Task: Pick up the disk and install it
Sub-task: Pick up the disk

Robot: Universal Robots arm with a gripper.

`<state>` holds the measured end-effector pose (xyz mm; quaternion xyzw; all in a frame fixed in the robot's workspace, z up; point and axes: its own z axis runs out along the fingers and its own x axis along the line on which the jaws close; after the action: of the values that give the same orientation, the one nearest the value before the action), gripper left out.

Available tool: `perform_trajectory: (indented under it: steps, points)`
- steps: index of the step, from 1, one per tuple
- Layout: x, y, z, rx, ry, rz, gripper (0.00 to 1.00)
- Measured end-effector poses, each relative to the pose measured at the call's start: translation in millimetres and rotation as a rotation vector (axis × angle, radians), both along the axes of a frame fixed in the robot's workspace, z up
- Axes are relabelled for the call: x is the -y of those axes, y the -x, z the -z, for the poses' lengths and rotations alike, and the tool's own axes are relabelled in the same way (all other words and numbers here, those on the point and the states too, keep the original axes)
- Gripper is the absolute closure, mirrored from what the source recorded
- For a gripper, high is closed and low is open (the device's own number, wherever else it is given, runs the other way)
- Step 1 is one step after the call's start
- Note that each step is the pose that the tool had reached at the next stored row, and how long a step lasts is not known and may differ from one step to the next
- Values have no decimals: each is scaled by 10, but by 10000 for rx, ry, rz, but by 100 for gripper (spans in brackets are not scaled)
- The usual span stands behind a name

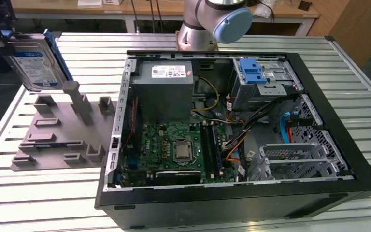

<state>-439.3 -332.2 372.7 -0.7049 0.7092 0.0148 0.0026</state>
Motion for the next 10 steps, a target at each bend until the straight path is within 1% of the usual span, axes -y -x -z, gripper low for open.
perform_trajectory:
  steps: [6,10]
  points:
    - [0,0,-24,-1,0,0,64]
    - [0,0,-54,-1,1,0,64]
